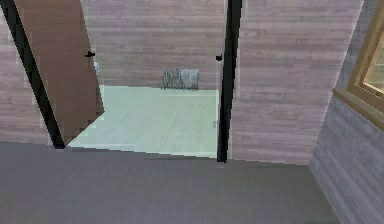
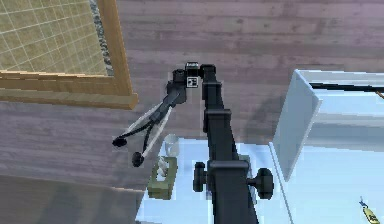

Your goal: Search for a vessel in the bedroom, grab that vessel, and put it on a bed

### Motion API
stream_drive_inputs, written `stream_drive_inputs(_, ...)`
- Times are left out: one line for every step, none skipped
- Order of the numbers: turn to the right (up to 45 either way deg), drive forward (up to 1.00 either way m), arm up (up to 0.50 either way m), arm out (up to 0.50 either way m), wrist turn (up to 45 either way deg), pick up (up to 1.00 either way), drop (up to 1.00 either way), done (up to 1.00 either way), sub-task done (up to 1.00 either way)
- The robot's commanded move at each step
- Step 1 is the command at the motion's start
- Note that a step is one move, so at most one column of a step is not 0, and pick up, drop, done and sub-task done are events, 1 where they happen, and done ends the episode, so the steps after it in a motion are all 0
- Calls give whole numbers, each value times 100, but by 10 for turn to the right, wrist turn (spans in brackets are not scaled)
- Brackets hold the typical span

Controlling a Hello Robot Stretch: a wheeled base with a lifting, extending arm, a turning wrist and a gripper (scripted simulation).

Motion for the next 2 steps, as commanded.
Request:
stream_drive_inputs(0,0,0,0,450,0,0,0,0)
stream_drive_inputs(0,0,0,0,450,0,0,0,0)
